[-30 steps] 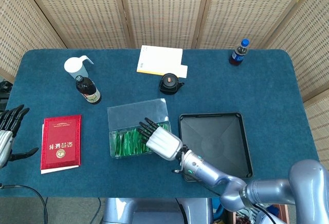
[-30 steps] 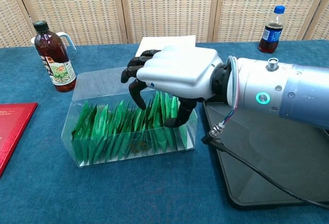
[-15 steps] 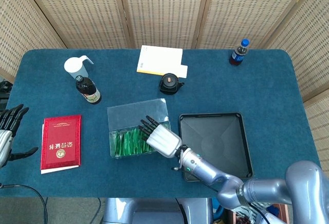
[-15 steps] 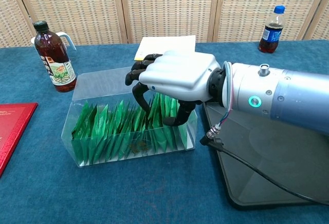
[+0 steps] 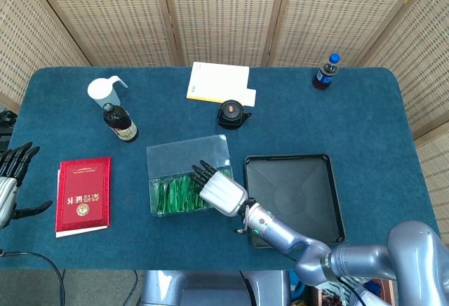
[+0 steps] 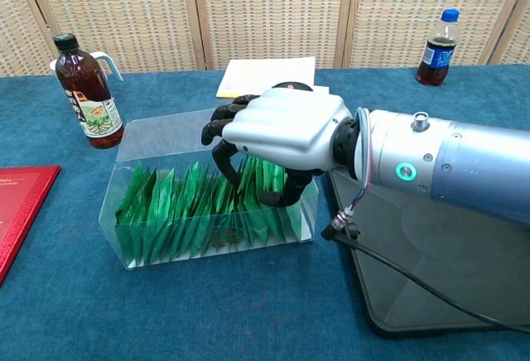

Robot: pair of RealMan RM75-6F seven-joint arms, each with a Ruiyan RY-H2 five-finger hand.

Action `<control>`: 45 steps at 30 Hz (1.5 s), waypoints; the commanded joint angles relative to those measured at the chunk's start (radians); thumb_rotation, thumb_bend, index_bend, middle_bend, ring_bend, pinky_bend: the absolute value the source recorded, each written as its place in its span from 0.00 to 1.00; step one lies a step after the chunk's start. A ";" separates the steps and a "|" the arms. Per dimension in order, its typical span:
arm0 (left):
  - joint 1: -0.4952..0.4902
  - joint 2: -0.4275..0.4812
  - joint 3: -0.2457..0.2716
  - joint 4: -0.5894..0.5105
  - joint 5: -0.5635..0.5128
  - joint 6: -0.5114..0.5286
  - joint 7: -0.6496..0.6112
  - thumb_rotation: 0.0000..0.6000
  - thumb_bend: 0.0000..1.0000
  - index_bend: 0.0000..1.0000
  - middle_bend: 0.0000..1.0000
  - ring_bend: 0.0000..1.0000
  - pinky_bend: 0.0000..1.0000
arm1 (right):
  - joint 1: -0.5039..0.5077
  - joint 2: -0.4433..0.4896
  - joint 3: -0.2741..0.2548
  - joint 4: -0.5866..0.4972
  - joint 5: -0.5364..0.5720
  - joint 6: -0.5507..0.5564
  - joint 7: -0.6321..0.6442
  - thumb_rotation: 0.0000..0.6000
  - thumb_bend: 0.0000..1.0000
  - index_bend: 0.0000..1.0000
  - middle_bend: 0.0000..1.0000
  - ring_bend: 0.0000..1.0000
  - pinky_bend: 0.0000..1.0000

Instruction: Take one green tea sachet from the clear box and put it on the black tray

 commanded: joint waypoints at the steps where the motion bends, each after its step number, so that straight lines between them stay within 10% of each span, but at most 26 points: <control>1: -0.001 0.000 0.000 0.000 -0.001 -0.001 0.000 1.00 0.05 0.00 0.00 0.00 0.00 | -0.001 -0.004 0.001 0.004 -0.005 -0.002 0.003 1.00 0.49 0.48 0.23 0.10 0.14; 45: -0.003 0.003 -0.001 -0.001 -0.004 -0.003 -0.003 1.00 0.05 0.00 0.00 0.00 0.00 | -0.025 -0.029 0.027 0.033 -0.022 0.005 -0.003 1.00 0.61 0.61 0.23 0.12 0.14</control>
